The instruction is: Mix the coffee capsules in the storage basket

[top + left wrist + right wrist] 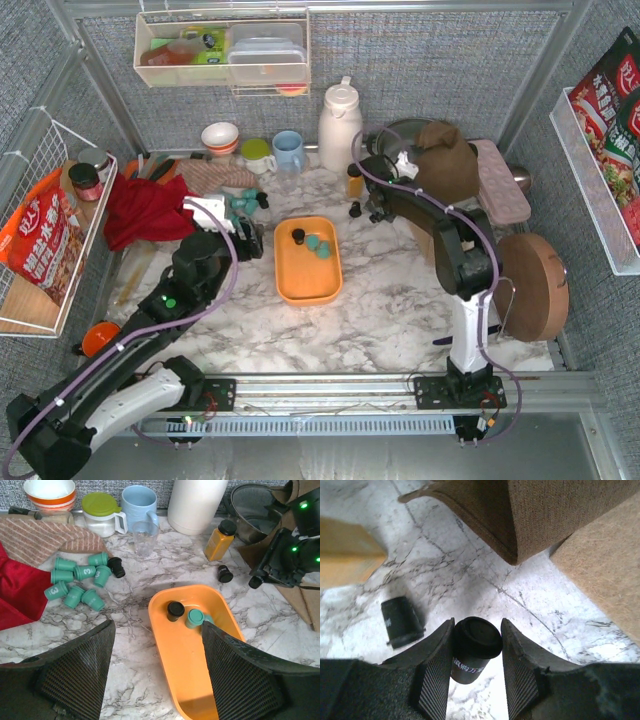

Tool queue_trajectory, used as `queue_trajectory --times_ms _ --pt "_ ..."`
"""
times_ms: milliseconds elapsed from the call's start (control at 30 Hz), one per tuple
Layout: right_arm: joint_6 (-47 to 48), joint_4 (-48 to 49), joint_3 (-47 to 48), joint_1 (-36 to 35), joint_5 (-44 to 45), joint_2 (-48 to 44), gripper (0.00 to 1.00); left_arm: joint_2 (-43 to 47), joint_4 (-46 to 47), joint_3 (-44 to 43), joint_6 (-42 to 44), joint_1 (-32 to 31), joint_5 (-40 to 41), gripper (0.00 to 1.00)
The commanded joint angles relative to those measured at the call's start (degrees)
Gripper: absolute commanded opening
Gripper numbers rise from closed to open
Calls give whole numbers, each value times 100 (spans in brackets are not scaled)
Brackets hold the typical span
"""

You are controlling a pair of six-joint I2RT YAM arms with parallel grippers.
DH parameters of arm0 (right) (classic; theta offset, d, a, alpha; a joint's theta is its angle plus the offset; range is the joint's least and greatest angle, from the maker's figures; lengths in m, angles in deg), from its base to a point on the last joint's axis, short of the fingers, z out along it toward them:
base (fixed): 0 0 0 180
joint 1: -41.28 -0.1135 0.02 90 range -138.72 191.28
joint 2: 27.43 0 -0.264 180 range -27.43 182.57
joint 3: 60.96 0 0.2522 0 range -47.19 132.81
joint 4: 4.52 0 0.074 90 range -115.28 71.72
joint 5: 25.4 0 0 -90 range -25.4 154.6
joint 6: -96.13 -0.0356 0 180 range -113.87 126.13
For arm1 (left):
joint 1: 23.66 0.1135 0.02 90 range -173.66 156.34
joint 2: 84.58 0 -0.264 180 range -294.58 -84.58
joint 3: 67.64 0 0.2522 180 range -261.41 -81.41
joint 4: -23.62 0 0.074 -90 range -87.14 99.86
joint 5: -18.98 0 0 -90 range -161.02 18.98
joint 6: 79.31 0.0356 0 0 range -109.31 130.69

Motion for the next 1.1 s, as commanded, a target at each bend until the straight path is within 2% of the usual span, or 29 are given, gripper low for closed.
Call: queue_trajectory --times_ms 0,333,433,533,633,733,833,1067 --pt "931 911 -591 -8 -389 -613 42 -85 96 -67 38 2 -278 78" --pt "1949 3541 -2955 -9 -2472 -2820 41 -835 730 -38 -301 4 -2179 78" --pt "1919 4188 -3782 -7 -2688 -3518 40 -1088 1519 234 -611 -30 -2824 78" --pt "1806 4607 -4315 -51 -2773 -4162 40 -1361 2843 590 -775 -247 -3163 77" --pt "1770 4958 -4779 -133 -2732 -4721 39 -1774 3619 639 -562 -676 -3088 77" --pt "1620 5291 -5191 -185 -2709 -5175 39 -2340 4024 434 -53 -1180 -2911 76" --pt "1447 5435 -5472 -230 -2730 -5531 39 -2901 4818 397 527 -1631 -2728 77" --pt "1342 5578 -5918 -312 -2766 -6176 39 -4076 6828 429 1191 -1947 -2034 77"
